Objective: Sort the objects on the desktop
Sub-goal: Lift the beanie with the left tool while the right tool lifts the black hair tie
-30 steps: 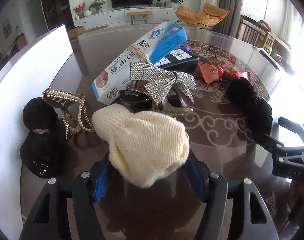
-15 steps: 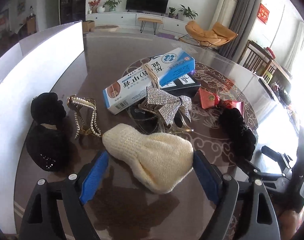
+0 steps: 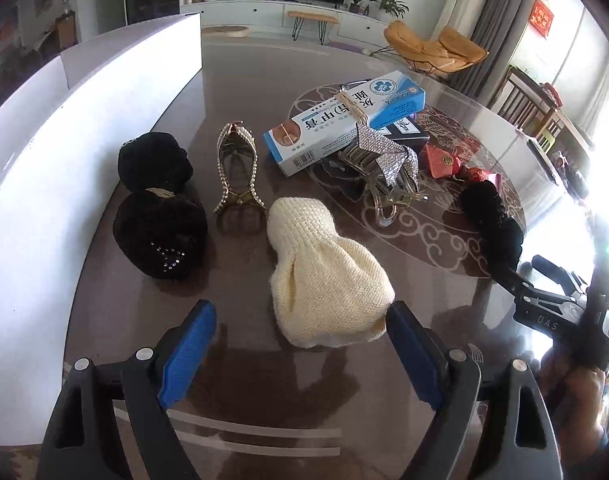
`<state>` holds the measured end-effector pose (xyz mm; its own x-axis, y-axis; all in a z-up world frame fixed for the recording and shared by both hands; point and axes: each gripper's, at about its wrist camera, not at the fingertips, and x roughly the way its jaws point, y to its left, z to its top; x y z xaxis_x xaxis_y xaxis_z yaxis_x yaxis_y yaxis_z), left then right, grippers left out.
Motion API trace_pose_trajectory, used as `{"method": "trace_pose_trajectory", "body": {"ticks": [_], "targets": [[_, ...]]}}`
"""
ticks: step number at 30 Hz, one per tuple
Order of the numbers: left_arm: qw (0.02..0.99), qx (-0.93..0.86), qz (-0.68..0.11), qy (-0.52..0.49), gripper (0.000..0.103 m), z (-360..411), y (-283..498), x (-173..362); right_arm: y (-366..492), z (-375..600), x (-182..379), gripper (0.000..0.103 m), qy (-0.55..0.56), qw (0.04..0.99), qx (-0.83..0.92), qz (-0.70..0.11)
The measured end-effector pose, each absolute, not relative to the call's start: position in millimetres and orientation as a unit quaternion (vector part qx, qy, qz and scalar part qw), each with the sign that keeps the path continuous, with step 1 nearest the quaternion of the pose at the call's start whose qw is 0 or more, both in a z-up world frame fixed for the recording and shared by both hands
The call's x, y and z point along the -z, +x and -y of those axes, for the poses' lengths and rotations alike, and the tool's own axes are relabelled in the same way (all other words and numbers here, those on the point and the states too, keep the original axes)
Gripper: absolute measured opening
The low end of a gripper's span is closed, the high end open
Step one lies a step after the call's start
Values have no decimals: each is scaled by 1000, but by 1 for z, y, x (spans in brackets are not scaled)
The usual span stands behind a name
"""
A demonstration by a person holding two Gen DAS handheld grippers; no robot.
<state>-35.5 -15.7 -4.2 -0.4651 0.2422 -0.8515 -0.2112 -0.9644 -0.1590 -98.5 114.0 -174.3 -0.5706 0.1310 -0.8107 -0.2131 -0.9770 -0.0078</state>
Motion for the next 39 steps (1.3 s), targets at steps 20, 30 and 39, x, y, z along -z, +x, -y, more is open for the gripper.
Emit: {"method": "trace_pose_trajectory", "body": {"ticks": [20,30,39], "targets": [[200,-843,-15,-500,79,-1,-29,-1,-90,-124,169,103,-428,69,-896,-99],[99,-847,4,-522,89,-37,-80,24,-90,-113,170,103,-435,72,-894,-83],[123,-867,-15,-483,51,-24,-48,17,-97,-126,152,103,-453,5,-886,-99]]}}
